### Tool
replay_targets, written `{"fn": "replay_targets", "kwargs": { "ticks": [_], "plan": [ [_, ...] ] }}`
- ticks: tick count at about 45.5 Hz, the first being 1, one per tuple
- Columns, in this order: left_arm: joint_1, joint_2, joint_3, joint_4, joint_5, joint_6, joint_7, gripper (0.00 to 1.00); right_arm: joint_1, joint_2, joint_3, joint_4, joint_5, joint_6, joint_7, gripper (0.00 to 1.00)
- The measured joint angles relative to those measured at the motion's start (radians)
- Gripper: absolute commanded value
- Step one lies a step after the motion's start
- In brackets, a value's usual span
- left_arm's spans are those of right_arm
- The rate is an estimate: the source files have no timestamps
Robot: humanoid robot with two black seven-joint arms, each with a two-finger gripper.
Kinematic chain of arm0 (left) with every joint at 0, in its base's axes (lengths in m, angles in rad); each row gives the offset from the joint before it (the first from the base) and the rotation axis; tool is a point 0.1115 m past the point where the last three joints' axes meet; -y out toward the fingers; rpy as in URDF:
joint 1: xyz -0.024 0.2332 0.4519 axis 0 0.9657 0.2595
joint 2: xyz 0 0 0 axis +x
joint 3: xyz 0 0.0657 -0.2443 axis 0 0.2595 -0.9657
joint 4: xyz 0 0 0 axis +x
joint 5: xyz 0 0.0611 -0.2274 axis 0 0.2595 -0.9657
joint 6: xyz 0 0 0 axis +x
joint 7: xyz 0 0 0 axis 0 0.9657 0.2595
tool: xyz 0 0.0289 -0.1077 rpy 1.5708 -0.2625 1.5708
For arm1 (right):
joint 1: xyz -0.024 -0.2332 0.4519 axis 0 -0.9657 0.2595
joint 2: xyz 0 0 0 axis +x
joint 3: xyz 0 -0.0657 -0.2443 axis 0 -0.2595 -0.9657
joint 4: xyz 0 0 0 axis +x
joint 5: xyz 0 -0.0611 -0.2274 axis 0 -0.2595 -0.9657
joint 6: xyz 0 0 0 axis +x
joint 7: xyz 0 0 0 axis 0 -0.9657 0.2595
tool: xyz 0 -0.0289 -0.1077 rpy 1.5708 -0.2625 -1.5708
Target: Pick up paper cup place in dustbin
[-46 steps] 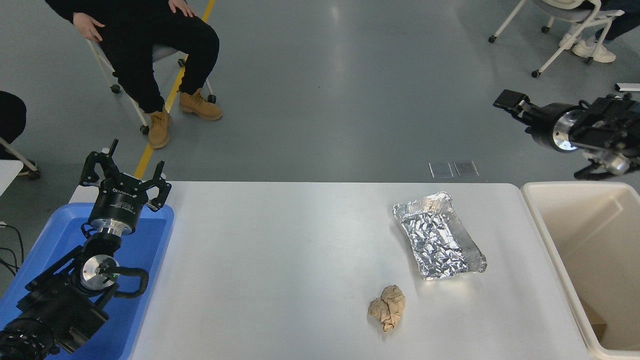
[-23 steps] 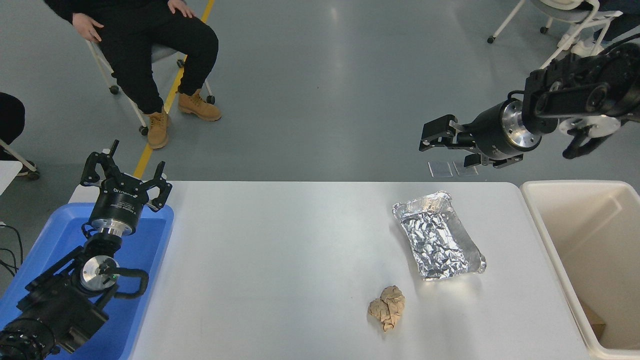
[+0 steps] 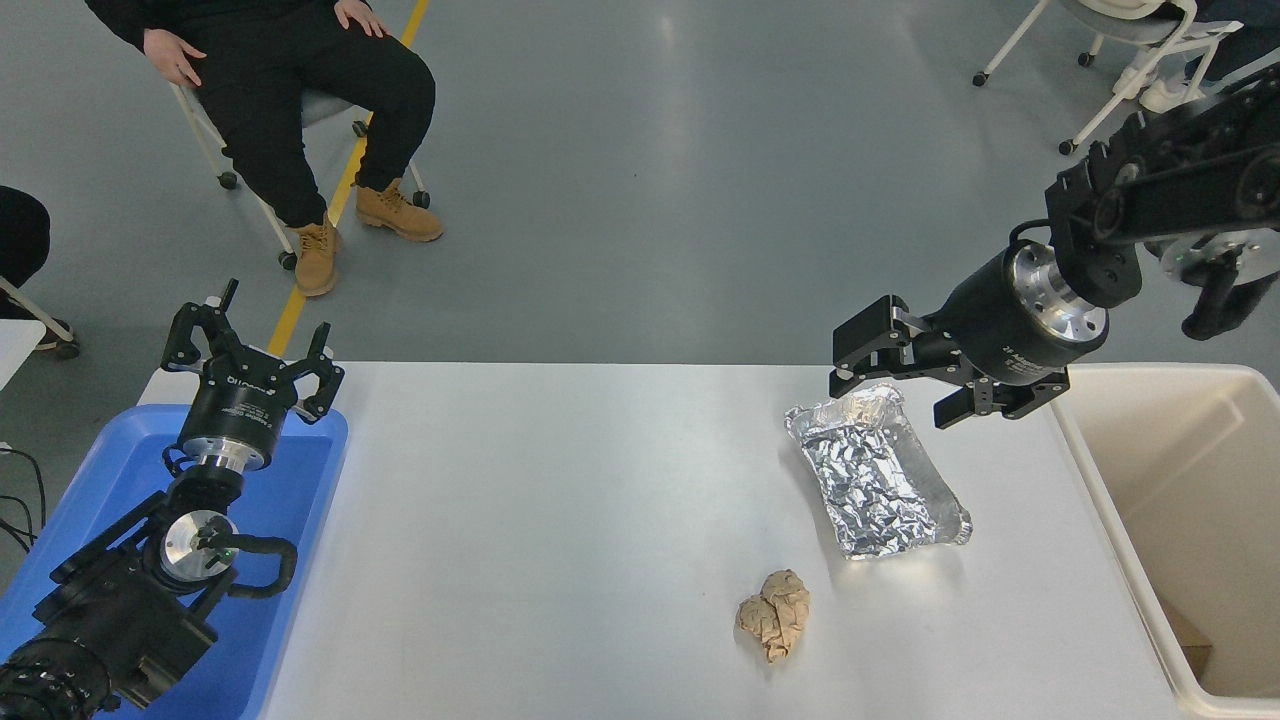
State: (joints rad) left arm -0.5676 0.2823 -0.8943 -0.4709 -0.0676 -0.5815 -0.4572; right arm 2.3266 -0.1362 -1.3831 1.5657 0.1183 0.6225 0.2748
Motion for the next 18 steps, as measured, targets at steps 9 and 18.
{"fn": "replay_targets", "kwargs": {
  "ticks": [9, 18],
  "plan": [
    [0.0, 0.0, 0.0, 0.0, 0.0, 0.0, 0.0, 0.99, 0.041, 0.046, 0.012, 0.01, -0.008, 0.01, 0.0, 1.0],
    [0.0, 0.0, 0.0, 0.0, 0.0, 0.0, 0.0, 0.99, 0.055, 0.076, 0.02, 0.012, -0.012, 0.012, 0.0, 1.0]
  ]
}}
